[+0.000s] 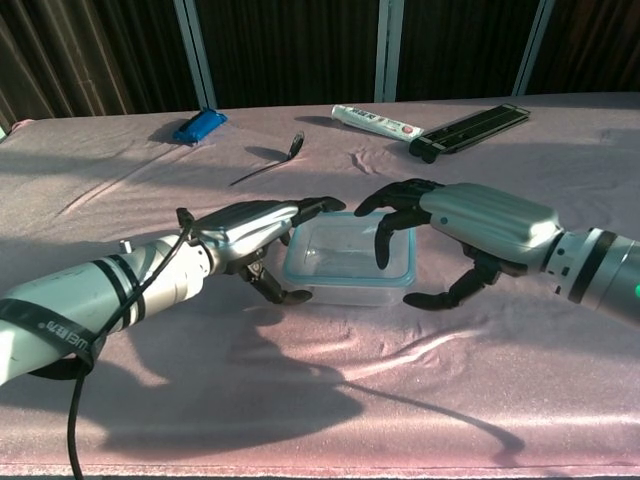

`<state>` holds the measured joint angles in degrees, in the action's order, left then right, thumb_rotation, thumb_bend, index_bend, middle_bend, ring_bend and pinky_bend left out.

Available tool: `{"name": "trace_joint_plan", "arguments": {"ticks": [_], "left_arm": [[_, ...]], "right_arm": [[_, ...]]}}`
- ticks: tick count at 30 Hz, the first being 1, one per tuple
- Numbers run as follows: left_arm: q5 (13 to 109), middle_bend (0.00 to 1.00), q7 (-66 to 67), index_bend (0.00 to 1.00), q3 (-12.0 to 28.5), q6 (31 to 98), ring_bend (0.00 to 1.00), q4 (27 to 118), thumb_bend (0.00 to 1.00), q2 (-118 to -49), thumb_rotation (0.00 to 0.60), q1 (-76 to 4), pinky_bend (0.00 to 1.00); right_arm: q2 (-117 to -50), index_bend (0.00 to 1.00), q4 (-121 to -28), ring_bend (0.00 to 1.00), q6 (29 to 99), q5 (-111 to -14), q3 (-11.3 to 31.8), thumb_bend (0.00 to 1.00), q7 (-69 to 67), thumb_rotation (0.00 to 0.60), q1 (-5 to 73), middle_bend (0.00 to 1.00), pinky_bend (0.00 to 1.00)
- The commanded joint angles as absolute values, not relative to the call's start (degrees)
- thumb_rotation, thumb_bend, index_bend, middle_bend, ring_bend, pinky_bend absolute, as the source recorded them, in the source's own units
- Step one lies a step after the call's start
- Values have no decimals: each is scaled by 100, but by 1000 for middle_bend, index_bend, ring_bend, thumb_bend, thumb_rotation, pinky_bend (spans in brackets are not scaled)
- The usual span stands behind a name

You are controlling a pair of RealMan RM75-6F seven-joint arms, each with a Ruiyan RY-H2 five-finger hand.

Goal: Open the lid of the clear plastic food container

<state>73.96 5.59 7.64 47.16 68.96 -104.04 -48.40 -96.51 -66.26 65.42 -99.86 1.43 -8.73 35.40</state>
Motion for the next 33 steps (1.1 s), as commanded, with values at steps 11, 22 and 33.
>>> {"name": "trace_joint_plan", "arguments": {"ticks": [11, 22, 33], "left_arm": [[7402, 648, 545, 0, 749, 4691, 502, 6848, 311, -10428, 600, -4838, 307], [7453, 653, 699, 0, 711, 4747, 508, 6742, 312, -10518, 600, -4842, 310], [7441, 655, 733, 0, 688, 4708, 512, 6682, 312, -10567, 600, -4831, 311]], "right_arm": [[-9641, 619, -6677, 120, 6609, -9891, 82, 393, -884, 600, 3637, 253, 121], [-9639, 635, -6623, 127, 6656, -9781, 70, 393, -937, 600, 3671, 262, 122], [-9646, 642, -6639, 127, 6670, -9710, 78, 393, -915, 600, 3730, 264, 122]]}}
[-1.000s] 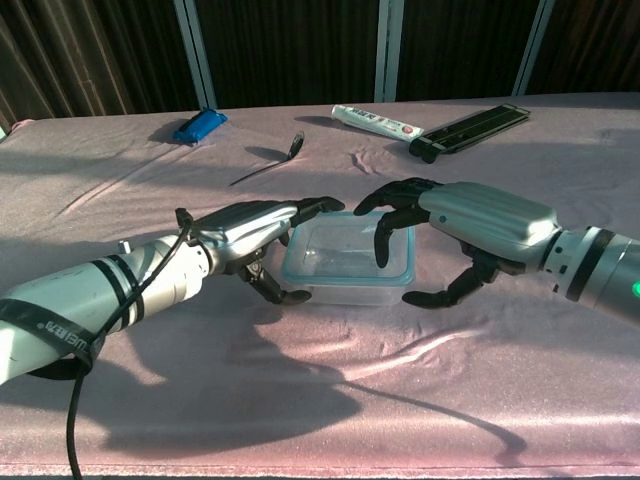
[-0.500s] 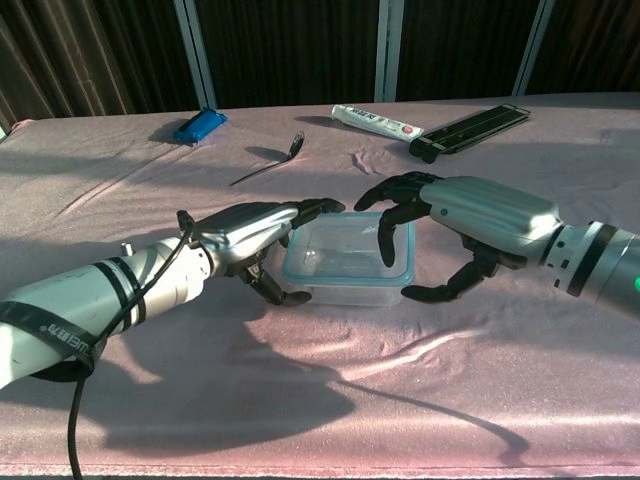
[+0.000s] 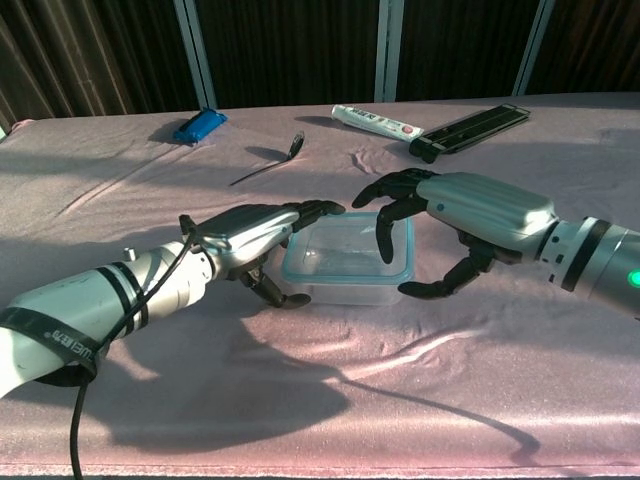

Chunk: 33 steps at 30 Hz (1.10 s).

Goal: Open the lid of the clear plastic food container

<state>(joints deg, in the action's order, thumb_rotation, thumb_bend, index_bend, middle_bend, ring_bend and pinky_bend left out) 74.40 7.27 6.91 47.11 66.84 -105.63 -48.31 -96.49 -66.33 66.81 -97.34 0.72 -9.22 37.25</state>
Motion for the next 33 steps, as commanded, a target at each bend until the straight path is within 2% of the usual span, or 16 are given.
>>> {"name": "trace_joint_plan", "arguments": {"ticks": [1, 33], "left_arm": [[7441, 655, 734, 0, 685, 4703, 512, 6683, 312, -10571, 600, -4830, 311], [7736, 673, 905, 0, 519, 4846, 531, 6541, 313, -10706, 600, -4783, 322]], "right_arm": [[-9646, 644, -6642, 128, 6661, -9695, 81, 393, -912, 600, 3733, 264, 122], [-9534, 662, -6869, 129, 6601, -9415, 261, 394, -811, 600, 3879, 268, 122]]}}
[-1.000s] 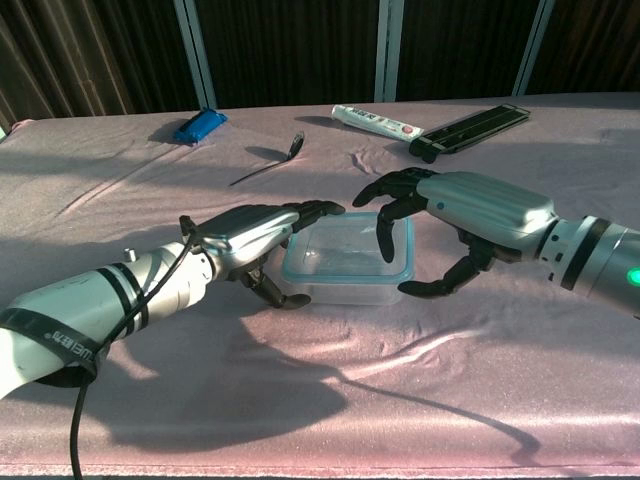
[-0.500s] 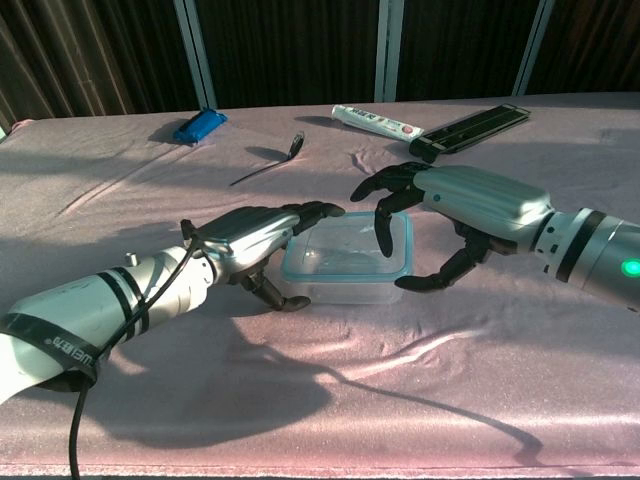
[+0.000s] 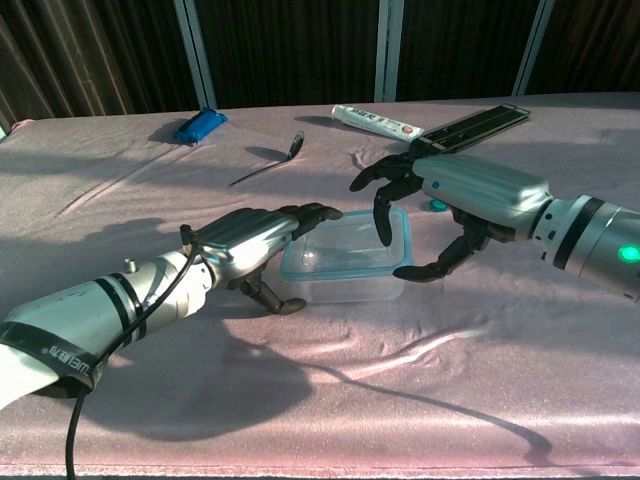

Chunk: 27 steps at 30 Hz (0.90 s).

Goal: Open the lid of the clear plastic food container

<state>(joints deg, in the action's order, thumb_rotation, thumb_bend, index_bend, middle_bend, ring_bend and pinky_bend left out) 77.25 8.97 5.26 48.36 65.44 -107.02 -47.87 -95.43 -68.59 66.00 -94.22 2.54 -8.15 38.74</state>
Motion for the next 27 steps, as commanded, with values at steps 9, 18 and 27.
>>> {"name": "trace_joint_plan", "arguments": {"ticks": [9, 18, 27], "left_arm": [[7806, 675, 951, 0, 479, 4861, 533, 6457, 313, -10753, 600, -4771, 324], [8100, 682, 1144, 0, 355, 5089, 534, 6199, 313, -10866, 600, -4760, 323], [8256, 691, 1132, 0, 294, 5183, 536, 6058, 312, -10926, 600, -4733, 324]], "right_arm": [[-9444, 662, -6958, 129, 6610, -9348, 308, 394, -832, 600, 3892, 268, 122], [-9345, 661, -7039, 129, 6639, -9307, 327, 394, -904, 600, 3884, 268, 122], [-9326, 662, -7015, 129, 6623, -9258, 331, 393, -961, 600, 3878, 268, 122]]}}
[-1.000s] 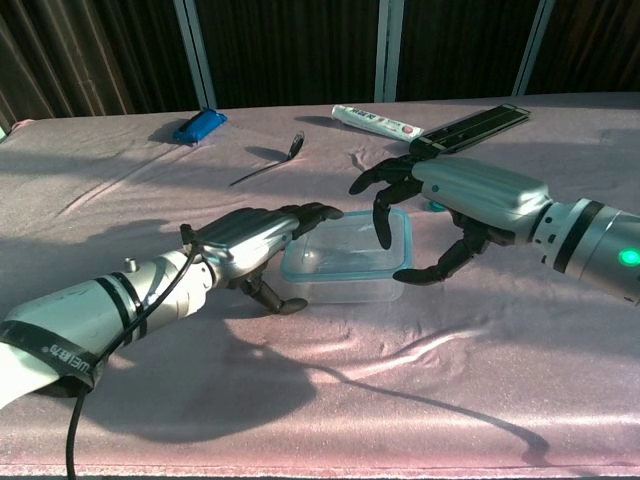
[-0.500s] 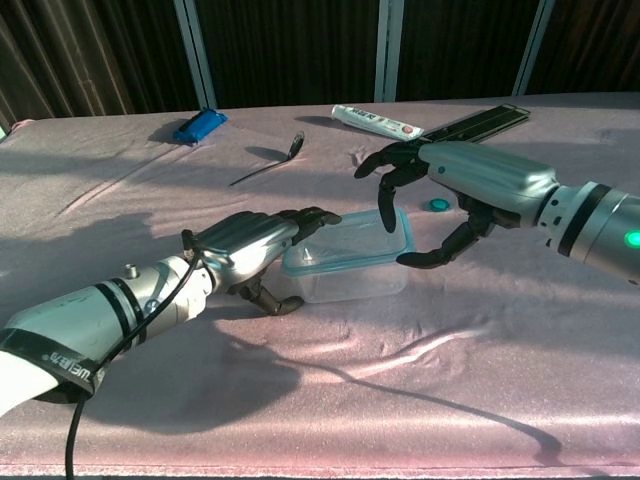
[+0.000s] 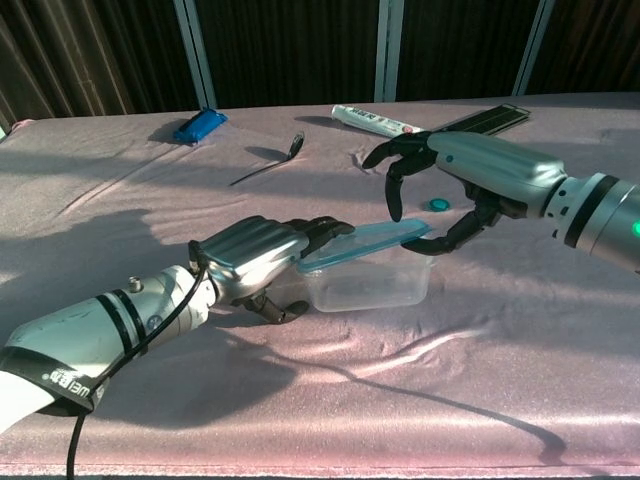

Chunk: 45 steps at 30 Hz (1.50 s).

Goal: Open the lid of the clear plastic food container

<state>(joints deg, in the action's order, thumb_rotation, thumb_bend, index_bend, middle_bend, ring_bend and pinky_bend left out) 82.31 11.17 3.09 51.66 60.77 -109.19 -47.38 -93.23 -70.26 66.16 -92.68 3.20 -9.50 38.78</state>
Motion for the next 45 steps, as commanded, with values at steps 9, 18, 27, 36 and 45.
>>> {"name": "trace_joint_plan", "arguments": {"ticks": [9, 18, 27, 36, 45], "left_arm": [[8365, 686, 1127, 0, 267, 5267, 535, 6109, 313, -10905, 600, -4700, 322], [8425, 567, 1007, 0, 295, 5399, 413, 6138, 317, -10860, 600, -4642, 198], [8548, 250, 747, 0, 283, 5533, 134, 6165, 326, -10802, 600, -4609, 136], [8868, 0, 104, 0, 299, 6094, 0, 6086, 349, -10680, 600, -4505, 26], [8914, 0, 52, 0, 369, 6376, 0, 6221, 348, -10432, 600, -4402, 0]], "right_arm": [[-9439, 668, -6938, 131, 6568, -9257, 338, 399, -945, 600, 3936, 273, 122], [-9650, 808, -6747, 239, 6716, -9401, 276, 564, -917, 600, 3941, 382, 175], [-9636, 847, -6666, 273, 6775, -9450, 239, 700, -946, 600, 3930, 415, 183], [-9446, 847, -6783, 273, 7299, -9737, 231, 702, -871, 600, 3853, 415, 184], [-9129, 846, -6863, 273, 7490, -9733, 283, 702, -506, 600, 3746, 415, 188]]}}
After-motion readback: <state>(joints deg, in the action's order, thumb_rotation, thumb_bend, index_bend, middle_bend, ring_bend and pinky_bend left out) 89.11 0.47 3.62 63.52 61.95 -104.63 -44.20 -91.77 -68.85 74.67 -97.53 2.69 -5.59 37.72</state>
